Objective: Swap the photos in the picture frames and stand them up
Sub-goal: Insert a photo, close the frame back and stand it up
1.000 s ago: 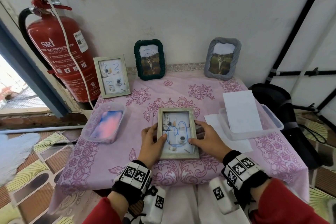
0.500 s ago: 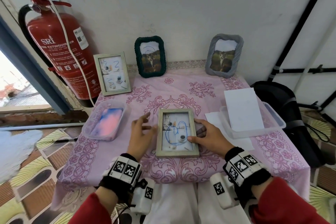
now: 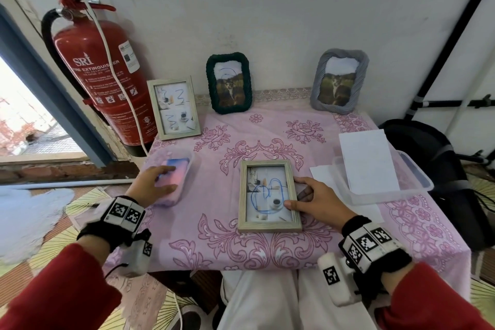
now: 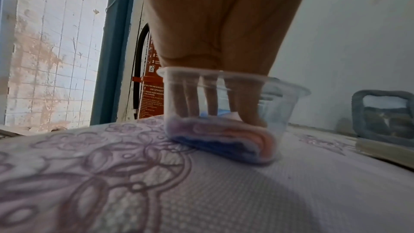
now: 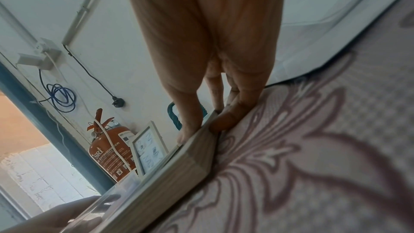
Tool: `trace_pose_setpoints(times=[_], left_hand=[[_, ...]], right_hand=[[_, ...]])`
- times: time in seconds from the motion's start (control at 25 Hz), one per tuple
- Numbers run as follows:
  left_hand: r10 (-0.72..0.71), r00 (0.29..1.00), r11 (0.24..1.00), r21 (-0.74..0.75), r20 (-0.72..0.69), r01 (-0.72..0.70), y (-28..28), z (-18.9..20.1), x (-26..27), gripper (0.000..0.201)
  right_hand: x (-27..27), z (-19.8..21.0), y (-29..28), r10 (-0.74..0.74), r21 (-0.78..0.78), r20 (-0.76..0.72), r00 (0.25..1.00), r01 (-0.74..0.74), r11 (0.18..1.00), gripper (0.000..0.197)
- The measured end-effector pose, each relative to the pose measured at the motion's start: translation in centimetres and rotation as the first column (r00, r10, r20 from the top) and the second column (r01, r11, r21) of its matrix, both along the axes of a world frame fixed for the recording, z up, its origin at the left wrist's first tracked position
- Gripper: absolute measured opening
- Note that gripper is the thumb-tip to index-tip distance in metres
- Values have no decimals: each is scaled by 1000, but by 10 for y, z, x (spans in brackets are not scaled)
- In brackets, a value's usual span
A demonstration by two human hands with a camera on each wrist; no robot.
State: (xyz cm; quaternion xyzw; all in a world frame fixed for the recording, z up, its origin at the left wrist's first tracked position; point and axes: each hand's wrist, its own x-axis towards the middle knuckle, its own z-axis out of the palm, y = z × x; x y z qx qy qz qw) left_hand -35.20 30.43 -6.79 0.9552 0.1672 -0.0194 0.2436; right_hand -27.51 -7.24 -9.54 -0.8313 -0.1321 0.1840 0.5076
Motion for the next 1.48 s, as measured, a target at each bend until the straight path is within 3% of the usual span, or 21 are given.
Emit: trace_pose_setpoints(times=[0.2,0.48,0.68,0.84,1.0,1.24,1.36,1.48], left_hand=[[-17,996,989,143,-93,30,-3,5,8,56],[111,993,986,123,43,-115,-8,12,3,43],[81,940,986,112,332,-125,-16,40,0,43],[-63,874,991,131,481,-1,-56,60,4,48],[-112,892,983,-84,438,165,-106,59,14,49],[-243,899,947,-109,365,301,-165,27,27,48],[-394,908,917,-8,142,399,-181,10,33,43],[-547,833,822,131,-87,554,-183,-1,34,46]], right_hand=[[0,-1,0,17,-11,6,1000,-17,1000,73],[-1,0,0,17,-15,14,1000,-17,1000,71],[-2,2,1,22,-5,2,1000,-22,1000,65],[-2,1,2,-4,14,-5,1000,4,1000,55],[-2,1,3,-16,26,-12,1000,16,1000,52],[-3,0,4,-43,52,-39,998,45,998,50],[-3,0,4,-54,48,-39,998,56,997,51],[-3,0,5,-58,39,-33,998,59,997,50]])
